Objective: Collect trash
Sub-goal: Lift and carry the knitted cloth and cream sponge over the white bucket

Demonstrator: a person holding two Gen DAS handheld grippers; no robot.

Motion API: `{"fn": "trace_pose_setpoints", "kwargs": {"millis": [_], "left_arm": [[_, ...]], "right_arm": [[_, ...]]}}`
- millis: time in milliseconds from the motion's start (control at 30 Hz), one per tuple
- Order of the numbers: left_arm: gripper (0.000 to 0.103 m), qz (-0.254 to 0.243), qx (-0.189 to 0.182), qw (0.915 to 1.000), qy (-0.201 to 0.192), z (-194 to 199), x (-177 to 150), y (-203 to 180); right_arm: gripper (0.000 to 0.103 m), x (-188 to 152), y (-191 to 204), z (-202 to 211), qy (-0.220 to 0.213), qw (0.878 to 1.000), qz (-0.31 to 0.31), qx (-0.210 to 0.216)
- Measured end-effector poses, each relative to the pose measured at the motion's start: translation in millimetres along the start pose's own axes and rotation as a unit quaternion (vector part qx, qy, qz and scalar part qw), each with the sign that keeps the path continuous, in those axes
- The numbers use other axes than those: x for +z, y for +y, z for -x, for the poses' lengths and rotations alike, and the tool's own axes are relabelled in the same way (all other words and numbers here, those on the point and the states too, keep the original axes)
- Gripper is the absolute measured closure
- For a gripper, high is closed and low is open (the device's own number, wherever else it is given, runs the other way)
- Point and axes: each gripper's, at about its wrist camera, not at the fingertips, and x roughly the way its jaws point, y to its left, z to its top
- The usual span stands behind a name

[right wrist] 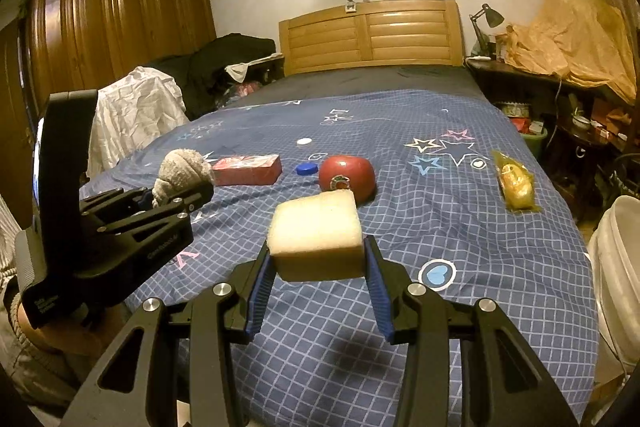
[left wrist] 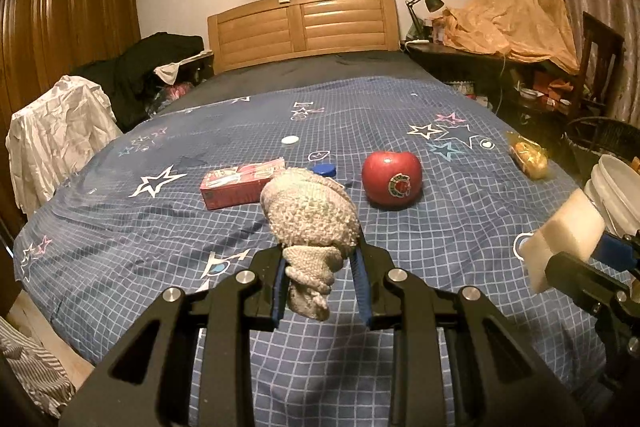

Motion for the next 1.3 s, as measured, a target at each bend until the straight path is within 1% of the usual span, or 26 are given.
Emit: {"fn": "trace_pose_setpoints", "kwargs": {"millis": [367, 700, 833, 1000, 1300], "left_arm": [[0.077, -0.01, -0.004, 0.9999, 0.002, -2, 1, -6], [0.077, -0.028, -0.019, 0.9994, -0.004, -1, 9, -27], [0.077, -0.041, -0.034, 0.9985, -0.013, 2, 19, -47], [0.077, -0.061, -0.056, 0.9964, -0.022, 3, 28, -76], [0.077, -0.099, -0.102, 0.989, -0.039, 6, 46, -142]], "right_arm": [[0.058, 2, -8, 1, -0.005, 1.0, -0.011, -0.008], [0.058, 5, -20, 11, -0.019, 0.999, -0.025, -0.024], [0.058, 6, -33, 22, -0.032, 0.998, -0.035, -0.04], [0.058, 6, -62, 43, -0.053, 0.994, -0.062, -0.069], [0.058, 2, -124, 90, -0.093, 0.981, -0.103, -0.134]]}}
